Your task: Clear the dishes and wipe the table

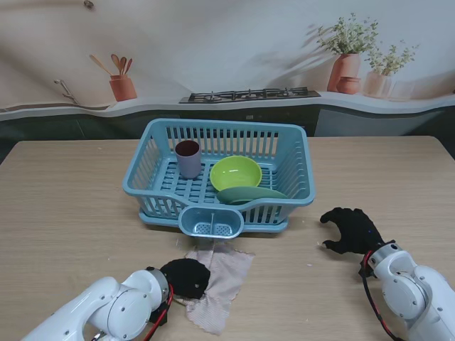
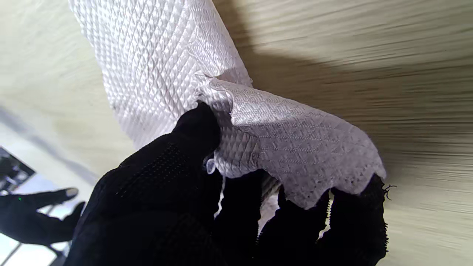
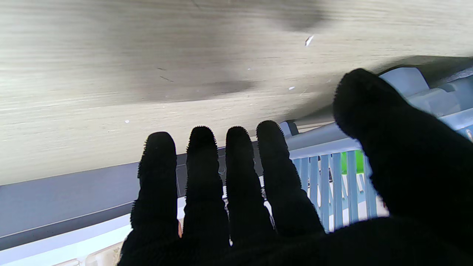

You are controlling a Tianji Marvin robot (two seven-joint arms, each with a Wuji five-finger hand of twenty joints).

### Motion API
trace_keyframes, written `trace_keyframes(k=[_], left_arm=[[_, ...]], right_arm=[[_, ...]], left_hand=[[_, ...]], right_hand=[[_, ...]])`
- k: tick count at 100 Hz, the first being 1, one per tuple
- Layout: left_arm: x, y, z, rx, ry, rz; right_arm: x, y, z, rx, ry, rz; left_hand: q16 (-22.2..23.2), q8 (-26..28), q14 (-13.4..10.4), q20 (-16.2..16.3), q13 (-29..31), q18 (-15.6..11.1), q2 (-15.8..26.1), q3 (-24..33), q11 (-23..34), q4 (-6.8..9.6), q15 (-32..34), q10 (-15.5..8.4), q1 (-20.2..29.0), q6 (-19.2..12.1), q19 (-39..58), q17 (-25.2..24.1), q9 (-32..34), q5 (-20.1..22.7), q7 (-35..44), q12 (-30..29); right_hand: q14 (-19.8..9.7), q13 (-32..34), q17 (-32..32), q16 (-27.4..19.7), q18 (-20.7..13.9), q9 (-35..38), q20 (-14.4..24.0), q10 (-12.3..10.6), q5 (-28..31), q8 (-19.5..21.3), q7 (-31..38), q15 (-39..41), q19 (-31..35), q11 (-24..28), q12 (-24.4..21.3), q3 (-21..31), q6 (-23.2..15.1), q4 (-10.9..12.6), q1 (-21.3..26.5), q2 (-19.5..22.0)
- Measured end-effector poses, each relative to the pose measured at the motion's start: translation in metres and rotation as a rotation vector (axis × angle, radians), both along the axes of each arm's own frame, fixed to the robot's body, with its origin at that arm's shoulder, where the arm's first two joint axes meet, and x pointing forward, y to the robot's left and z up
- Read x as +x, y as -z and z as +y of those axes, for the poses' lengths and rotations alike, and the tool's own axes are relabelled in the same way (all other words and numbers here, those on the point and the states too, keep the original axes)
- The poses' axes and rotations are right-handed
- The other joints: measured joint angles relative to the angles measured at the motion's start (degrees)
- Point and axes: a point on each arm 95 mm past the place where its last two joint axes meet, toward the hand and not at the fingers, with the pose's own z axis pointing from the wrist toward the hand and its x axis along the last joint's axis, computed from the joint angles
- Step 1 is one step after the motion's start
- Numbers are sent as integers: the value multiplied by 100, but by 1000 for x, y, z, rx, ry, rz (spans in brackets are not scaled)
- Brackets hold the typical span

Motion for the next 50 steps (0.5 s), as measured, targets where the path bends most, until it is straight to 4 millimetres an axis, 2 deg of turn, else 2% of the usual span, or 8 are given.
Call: trace_keyframes(k=[10,24,50], left_arm=[[3,0,-7,-10,22,15],[5,0,-2,8,17,-8],[3,1,53,82,-38,-177]], right_arm=[[0,0,0,0,1,0],[0,0,-1,-1,1,1],[0,0,0,-2,0,3]], left_hand=[[-16,-43,3,-6,32,0,0,-7,-28,1,60,-18,0,-32,0,45,21,0,0,0],[-18,-76,-29,-6,137,0,0,-7,-11,1,10,-119,1,-37,53,298,28,0,0,0],[-18,-138,-30,-6,93,1,-57,59,-103,2,-127,5,55,82,55,301,-46,14,8,0]], right_hand=[[0,0,0,0,0,0,0,0,0,0,0,0,0,0,0,0,0,0,0,0],[0,0,-1,0,0,0,0,0,0,1,0,0,0,0,0,0,0,0,0,0],[0,0,-8,0,0,0,0,0,0,4,0,0,0,0,0,0,0,0,0,0]])
